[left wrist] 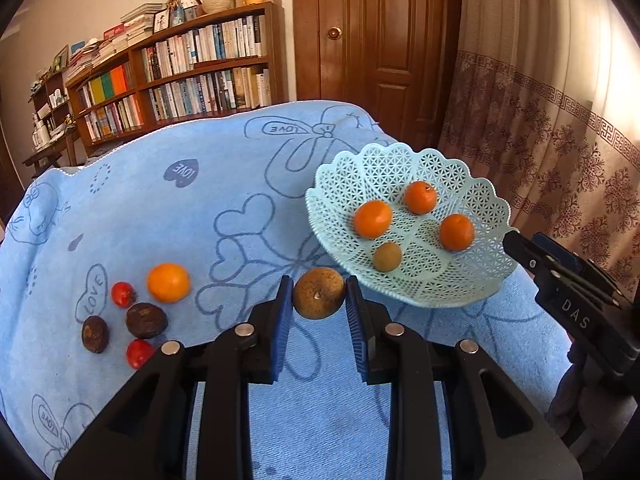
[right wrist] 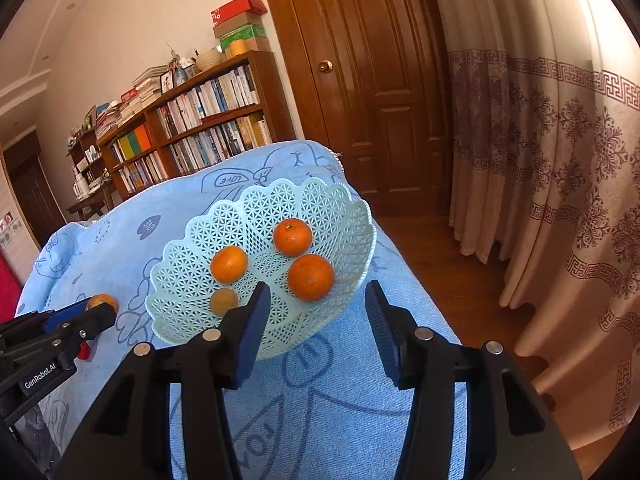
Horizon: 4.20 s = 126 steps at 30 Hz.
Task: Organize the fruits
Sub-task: 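Carry the brown fruit into the green basket and open the left gripper, then move the left gripper back and grasp a dark brown avocado, then grasp the other dark avocado with the right gripper while the left holds its avocado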
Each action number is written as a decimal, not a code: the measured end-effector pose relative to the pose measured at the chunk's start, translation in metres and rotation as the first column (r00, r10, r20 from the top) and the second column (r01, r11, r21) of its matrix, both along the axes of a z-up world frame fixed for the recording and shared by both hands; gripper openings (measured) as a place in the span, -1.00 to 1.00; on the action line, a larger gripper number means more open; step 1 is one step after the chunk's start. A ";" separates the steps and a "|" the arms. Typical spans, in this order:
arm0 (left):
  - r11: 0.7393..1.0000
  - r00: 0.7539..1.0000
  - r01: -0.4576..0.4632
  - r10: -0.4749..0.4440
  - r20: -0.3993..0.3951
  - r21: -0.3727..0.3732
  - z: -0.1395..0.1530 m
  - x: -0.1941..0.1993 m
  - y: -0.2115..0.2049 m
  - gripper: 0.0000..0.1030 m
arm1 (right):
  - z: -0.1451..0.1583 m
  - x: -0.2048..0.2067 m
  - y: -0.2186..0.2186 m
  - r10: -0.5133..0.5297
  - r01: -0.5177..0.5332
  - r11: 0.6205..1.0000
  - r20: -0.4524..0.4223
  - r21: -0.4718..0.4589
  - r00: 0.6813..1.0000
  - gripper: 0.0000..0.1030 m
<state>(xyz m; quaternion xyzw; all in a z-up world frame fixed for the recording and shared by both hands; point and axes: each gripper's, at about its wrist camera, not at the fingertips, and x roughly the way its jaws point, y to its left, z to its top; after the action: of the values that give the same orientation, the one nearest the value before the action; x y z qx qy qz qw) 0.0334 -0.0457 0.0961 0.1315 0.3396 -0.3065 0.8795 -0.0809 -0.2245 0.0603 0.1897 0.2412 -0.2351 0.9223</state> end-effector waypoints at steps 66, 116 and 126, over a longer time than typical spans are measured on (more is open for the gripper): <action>0.923 0.918 -0.384 0.380 -0.110 -0.016 -0.055 0.118 0.183 0.17 | 0.005 0.045 0.128 0.254 -0.259 0.965 -0.099 -0.035 0.962 -0.03; 0.817 0.845 -0.534 0.504 -0.180 -0.219 -0.061 0.111 0.239 -0.19 | -0.032 0.216 0.238 0.518 -0.496 0.855 -0.270 0.149 0.812 -0.19; 0.829 0.854 -0.519 0.500 -0.141 -0.209 -0.057 0.106 0.235 -0.19 | 0.001 0.175 0.206 0.421 -0.423 0.905 -0.215 0.040 0.881 -0.19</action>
<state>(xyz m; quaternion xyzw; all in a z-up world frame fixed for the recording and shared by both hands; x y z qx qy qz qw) 0.1394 0.1892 0.0392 -0.0833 0.3577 -0.1043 0.9242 0.0941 -0.0185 0.0614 0.1019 0.3754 -0.0494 0.9199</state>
